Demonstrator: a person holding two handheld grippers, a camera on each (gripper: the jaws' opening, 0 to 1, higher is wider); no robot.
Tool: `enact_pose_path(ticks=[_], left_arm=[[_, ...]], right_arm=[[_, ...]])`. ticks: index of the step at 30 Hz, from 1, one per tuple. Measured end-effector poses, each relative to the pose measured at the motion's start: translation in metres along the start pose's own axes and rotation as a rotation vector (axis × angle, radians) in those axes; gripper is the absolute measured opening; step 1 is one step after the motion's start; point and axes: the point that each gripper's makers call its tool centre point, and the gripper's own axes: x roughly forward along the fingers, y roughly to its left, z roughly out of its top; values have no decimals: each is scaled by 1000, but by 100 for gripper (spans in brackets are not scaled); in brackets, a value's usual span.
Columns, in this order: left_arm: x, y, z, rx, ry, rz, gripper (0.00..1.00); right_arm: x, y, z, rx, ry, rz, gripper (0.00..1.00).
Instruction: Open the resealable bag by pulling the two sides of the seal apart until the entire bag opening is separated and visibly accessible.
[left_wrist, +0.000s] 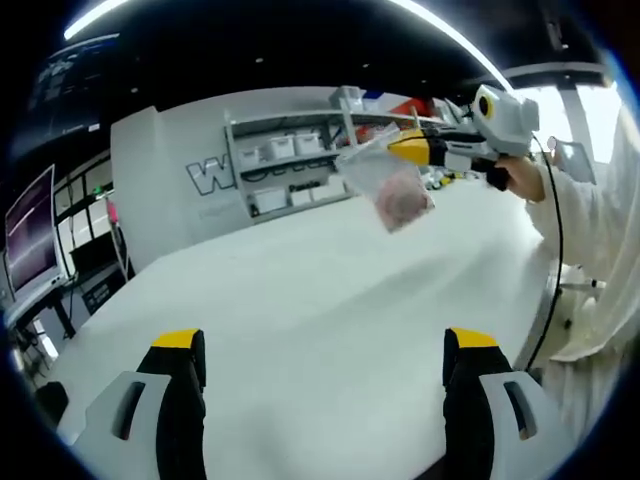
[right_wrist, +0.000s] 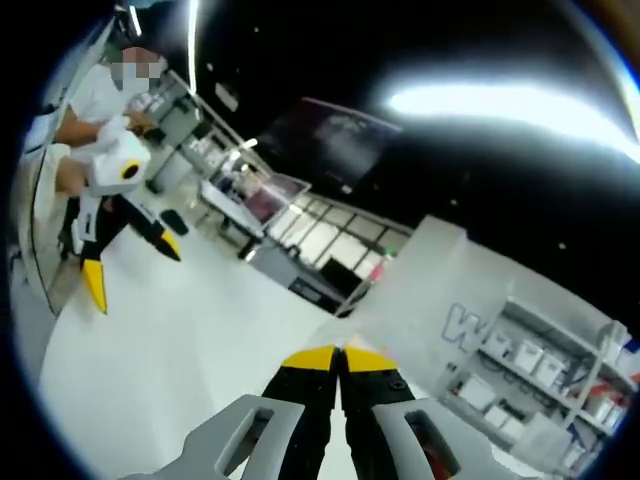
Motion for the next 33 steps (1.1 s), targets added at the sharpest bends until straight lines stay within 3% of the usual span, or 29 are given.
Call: enact_pose_path(ticks=[11, 24, 33], left_arm=[[-1, 0, 0, 4, -1, 0, 97], [-2, -3, 3, 4, -9, -2, 96], [-2, -5, 3, -6, -16, -10, 95]], right_arm=[[-19, 33, -8, 59, 10, 37, 0], [-30, 50, -16, 97, 34, 55, 0], [-38, 66, -10, 114, 29, 76, 0]])
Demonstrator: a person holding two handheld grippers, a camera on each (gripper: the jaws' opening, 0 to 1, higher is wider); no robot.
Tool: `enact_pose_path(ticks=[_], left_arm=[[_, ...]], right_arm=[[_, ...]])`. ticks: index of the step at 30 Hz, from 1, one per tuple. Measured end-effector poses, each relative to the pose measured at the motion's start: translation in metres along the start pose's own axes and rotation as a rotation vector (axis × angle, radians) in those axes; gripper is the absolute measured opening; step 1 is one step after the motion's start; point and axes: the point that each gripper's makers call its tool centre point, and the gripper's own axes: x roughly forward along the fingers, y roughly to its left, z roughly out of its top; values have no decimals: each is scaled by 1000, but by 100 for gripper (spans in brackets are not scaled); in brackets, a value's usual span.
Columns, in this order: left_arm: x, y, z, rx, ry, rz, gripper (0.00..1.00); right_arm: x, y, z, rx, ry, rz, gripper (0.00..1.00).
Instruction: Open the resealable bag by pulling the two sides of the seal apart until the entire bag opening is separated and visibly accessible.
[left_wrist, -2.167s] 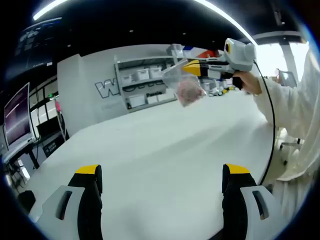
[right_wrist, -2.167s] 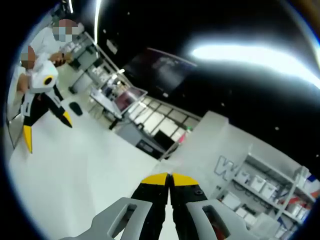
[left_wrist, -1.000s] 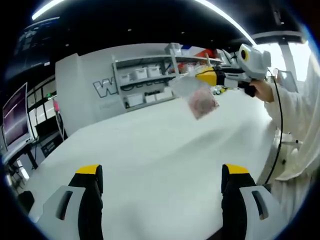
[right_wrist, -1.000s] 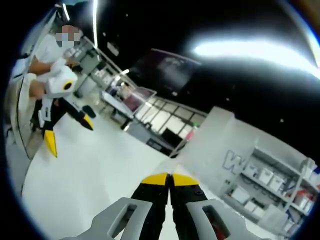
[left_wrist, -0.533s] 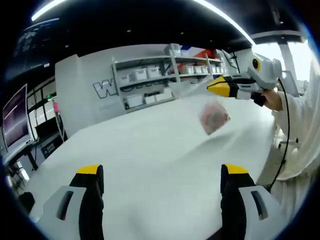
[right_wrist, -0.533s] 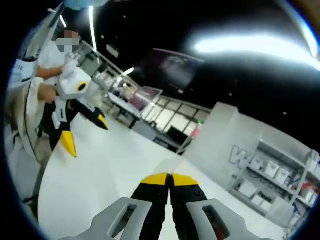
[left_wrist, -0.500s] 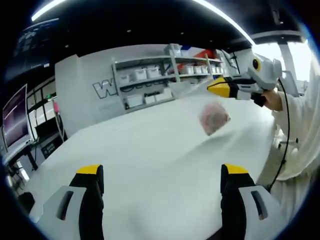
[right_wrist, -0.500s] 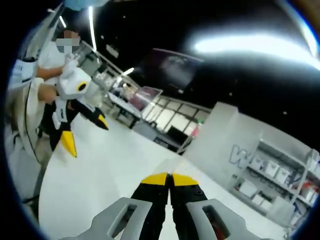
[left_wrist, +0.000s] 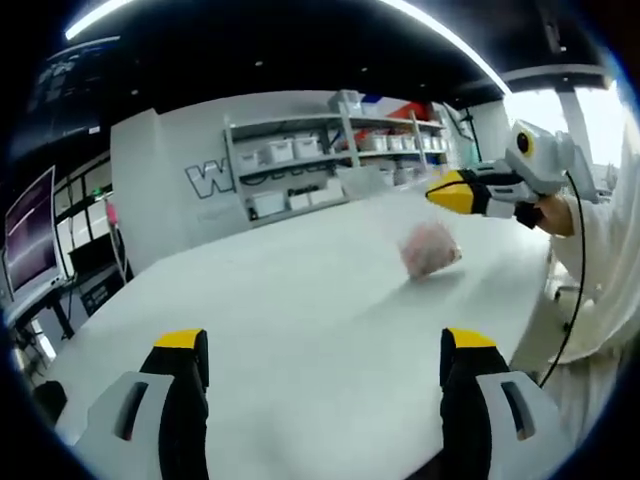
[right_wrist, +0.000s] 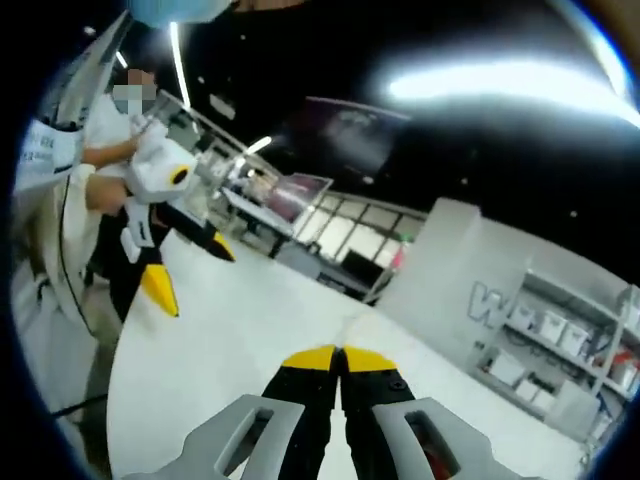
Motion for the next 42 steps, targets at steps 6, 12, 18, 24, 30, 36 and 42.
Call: enact_pose_path(ticks=[6, 12, 18, 24, 30, 36, 42], left_arm=[[0, 0, -1, -3, 0, -2, 95], [-1, 0, 1, -5, -6, -2, 95], [-4, -5, 7, -34, -36, -28, 94], [-3, -7, 6, -33, -31, -33, 94], [-2, -8, 3, -39, -21, -38, 93], [-1, -12, 2, -39, -16, -55, 90], [-1, -16, 3, -48, -33, -81, 89]], right_arm=[[-2, 7, 0, 6, 5, 10, 0], [-1, 25, -2, 7, 7, 46, 0], [3, 60, -7, -18, 35, 154, 0], [4, 101, -25, -136, 117, 270, 0], [4, 110, -32, -144, 131, 292, 0], [3, 106, -35, -102, 129, 270, 0], [-2, 108, -34, -102, 130, 253, 0]])
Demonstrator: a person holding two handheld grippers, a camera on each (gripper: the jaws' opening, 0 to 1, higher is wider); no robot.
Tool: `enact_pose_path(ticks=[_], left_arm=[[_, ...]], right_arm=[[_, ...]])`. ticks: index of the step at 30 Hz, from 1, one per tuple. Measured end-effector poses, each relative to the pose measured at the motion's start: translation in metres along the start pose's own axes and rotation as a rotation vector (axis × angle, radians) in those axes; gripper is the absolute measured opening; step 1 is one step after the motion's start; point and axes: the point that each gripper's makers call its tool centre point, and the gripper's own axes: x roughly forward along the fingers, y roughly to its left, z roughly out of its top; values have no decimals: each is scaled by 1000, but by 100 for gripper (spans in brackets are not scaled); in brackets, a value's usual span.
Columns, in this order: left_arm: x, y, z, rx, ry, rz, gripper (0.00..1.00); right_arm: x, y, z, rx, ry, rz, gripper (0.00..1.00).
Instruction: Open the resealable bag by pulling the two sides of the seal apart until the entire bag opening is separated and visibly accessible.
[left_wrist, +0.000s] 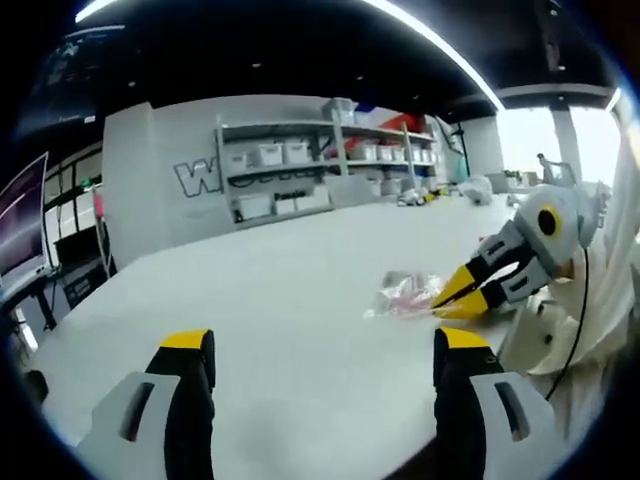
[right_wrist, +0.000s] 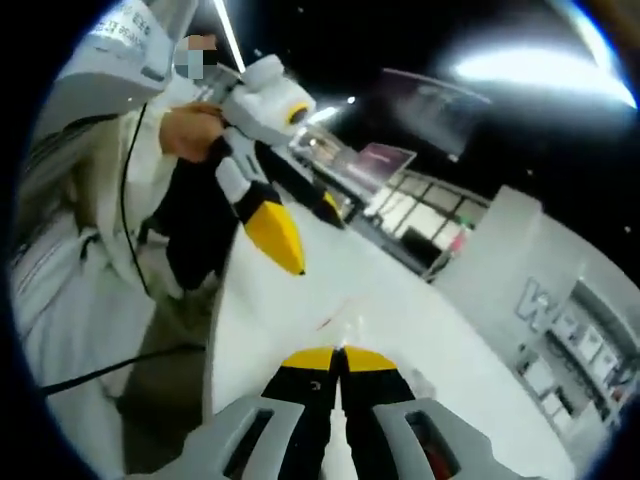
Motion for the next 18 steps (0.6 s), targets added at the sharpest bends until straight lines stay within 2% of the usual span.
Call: enact_pose_path(ticks=[5, 18], left_arm=[[1, 0, -3, -5, 11, -3, 88], [0, 3, -5, -16, 9, 1, 88]], right_arm=[[-2, 1, -1, 13, 4, -10, 0], [-5, 3, 0, 110, 1, -1, 1]])
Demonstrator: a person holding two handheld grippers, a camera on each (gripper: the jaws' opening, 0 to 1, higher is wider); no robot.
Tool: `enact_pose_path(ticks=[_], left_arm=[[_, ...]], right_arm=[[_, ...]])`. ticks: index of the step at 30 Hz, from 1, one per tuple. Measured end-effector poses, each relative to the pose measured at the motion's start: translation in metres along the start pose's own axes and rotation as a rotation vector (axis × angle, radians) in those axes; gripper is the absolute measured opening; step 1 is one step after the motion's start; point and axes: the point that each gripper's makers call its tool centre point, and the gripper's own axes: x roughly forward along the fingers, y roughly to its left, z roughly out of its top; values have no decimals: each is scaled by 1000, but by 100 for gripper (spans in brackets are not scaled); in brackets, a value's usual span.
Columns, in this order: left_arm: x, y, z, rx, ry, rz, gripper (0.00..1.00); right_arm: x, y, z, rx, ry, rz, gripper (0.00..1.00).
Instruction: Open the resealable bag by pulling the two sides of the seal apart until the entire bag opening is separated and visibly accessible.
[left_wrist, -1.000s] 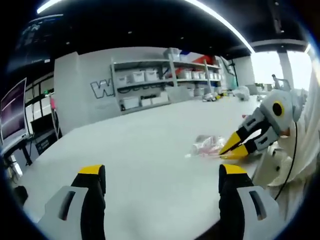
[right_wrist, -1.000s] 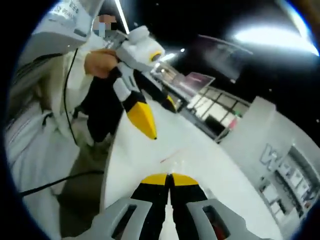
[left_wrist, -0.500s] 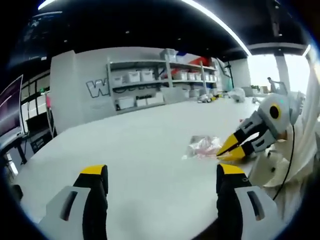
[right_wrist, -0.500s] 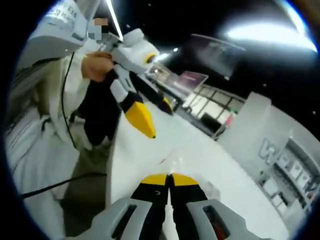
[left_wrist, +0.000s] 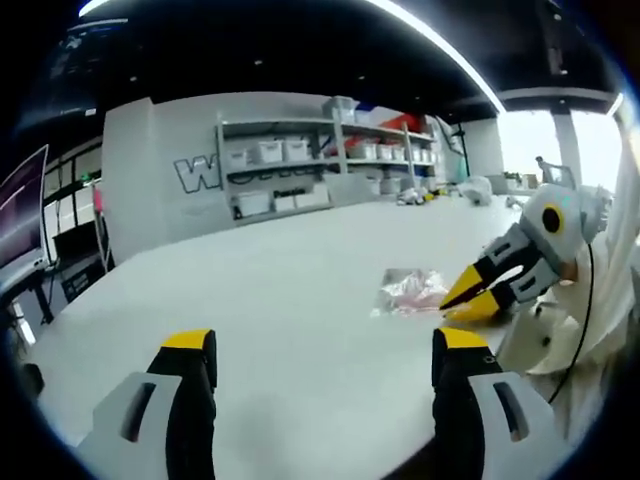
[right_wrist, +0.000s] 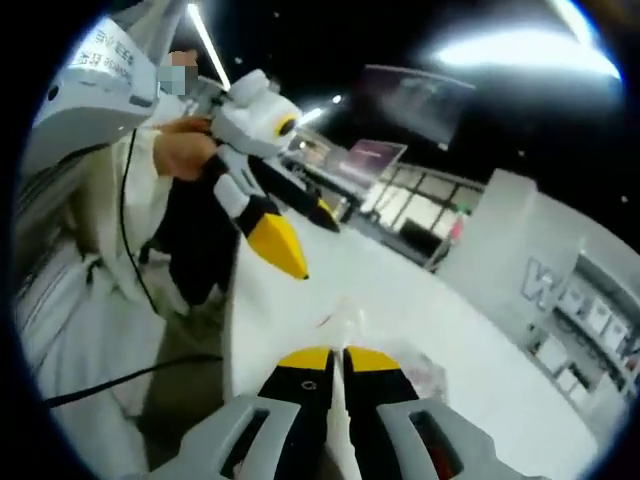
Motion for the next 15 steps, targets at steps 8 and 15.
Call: enact_pose_path(ticks=[8, 15], left_arm=[[-2, 1, -2, -6, 2, 1, 88], [0, 2, -3, -14, 2, 2, 88]], right_arm=[[-2, -3, 5, 116, -20, 14, 4], [-9, -9, 3, 204, -26, 9, 5]])
